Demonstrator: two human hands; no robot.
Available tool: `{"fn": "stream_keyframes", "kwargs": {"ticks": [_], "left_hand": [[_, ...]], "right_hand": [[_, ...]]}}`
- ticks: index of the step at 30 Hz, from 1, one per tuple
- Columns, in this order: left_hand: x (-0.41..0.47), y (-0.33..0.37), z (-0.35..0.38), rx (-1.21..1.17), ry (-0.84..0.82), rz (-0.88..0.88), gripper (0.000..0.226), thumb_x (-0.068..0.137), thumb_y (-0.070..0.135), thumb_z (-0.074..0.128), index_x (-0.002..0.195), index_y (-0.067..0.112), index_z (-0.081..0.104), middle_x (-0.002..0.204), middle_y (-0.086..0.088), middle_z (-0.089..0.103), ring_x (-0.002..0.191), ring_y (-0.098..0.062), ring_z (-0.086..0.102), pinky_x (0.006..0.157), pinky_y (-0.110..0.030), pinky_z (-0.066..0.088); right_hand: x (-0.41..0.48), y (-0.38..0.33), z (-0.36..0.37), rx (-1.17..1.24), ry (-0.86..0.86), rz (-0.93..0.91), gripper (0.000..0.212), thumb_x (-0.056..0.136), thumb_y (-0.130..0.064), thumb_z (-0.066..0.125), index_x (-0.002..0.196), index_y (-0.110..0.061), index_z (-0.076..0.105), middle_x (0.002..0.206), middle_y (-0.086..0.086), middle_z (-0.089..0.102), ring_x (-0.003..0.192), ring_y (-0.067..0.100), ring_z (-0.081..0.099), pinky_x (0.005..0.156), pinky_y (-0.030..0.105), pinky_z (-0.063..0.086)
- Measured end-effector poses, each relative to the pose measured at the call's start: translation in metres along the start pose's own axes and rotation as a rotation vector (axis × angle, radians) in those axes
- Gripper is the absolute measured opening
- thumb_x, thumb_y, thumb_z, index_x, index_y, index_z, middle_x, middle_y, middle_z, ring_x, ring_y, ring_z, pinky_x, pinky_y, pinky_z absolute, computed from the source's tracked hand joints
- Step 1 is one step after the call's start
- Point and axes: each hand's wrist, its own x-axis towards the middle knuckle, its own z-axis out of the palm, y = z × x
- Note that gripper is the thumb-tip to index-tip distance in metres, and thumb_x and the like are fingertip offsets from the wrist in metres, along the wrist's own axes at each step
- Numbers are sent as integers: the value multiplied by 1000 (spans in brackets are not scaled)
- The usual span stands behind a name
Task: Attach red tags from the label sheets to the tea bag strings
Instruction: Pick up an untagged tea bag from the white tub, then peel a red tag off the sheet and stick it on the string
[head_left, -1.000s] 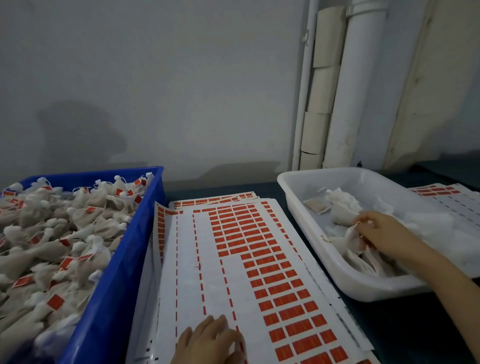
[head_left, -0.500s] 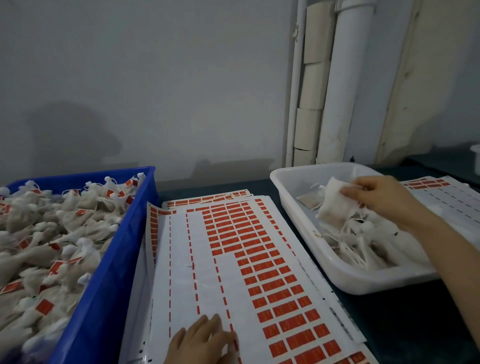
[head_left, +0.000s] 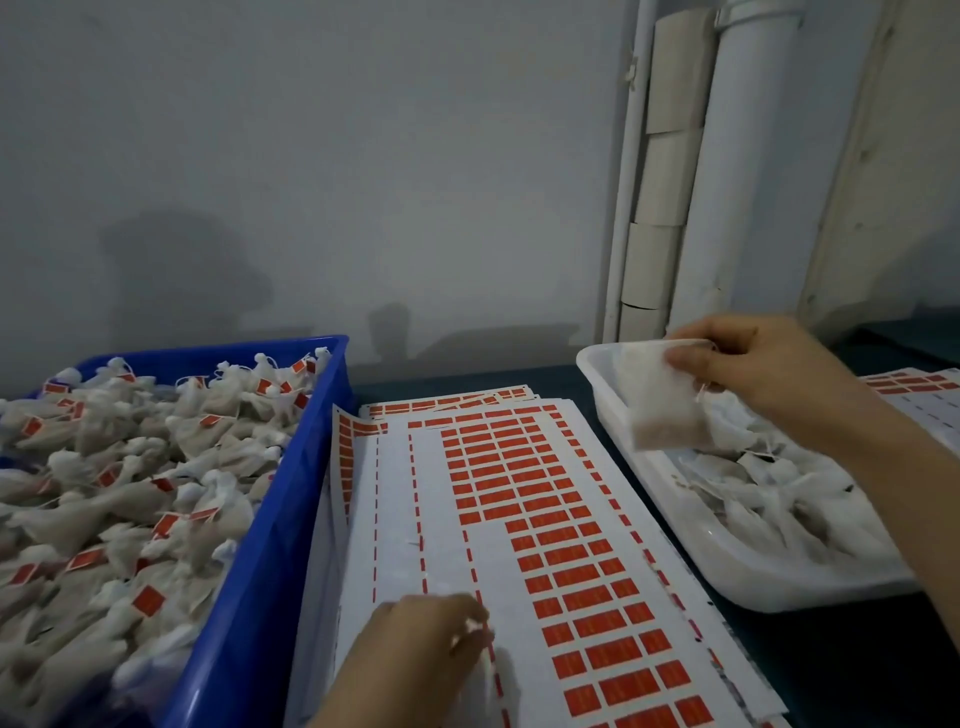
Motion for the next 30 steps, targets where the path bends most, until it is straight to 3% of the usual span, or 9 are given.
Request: {"fn": "stream_keyframes", "kwargs": {"ticks": [2,5,9,12,15,22,26,30], "left_hand": [[9,2,-12,-204,134,74,30,90,44,53,120,40,56,124,20,58,111,1,53,99,-20,41],[30,10,-25,-545,310,216,30,86,46,56,116,46,50,124,26,54,111,2,52,95,-23,47],[51,16,-33,-950,369,313,43,80,24,72,112,45,51,115,26,55,104,-8,60,74,-14,54],[62,13,-28,-953,478,247,33,75,28,77,99,43,62,98,30,62,90,-2,63,61,-5,48],[69,5,-18,-1036,523,181,19,70,36,77,87,36,69,85,29,68,84,7,63,57,-3,46],[72,-16,5,-1184,576,-1,26,61,48,73,77,28,69,72,22,69,73,7,63,47,-6,45],[71,-19,7,-1202,574,67,16,61,44,74,74,36,73,74,18,70,75,2,65,51,-9,48],[74,-21,10,-1074,623,56,14,62,41,74,73,33,69,72,16,69,76,-12,66,61,-15,54]], "right_hand": [[-6,-8,23,48,-38,-13,8,84,-26,60,85,-31,66,72,-18,67,68,0,62,51,9,45],[-14,-9,64,112,-102,-1,8,84,-25,60,84,-31,66,76,-23,66,70,-5,62,50,6,45],[-19,4,120,126,-141,68,8,83,-26,64,83,-34,63,78,-20,66,72,-3,64,52,6,46],[-21,16,149,90,-123,112,7,83,-28,65,80,-34,64,77,-21,65,70,-7,63,50,3,42],[-22,25,165,110,-113,129,9,84,-29,64,78,-35,66,75,-23,66,71,-7,62,49,1,41],[-21,35,176,72,-97,110,13,82,-24,66,80,-37,64,72,-22,64,66,-6,63,53,3,44],[-22,33,177,-188,-122,-106,10,86,-30,60,86,-39,57,87,-28,55,77,-7,57,66,-3,39],[-24,33,181,-356,-149,-253,20,93,-36,46,111,-31,52,116,-17,51,94,-6,46,78,-6,28]]}}
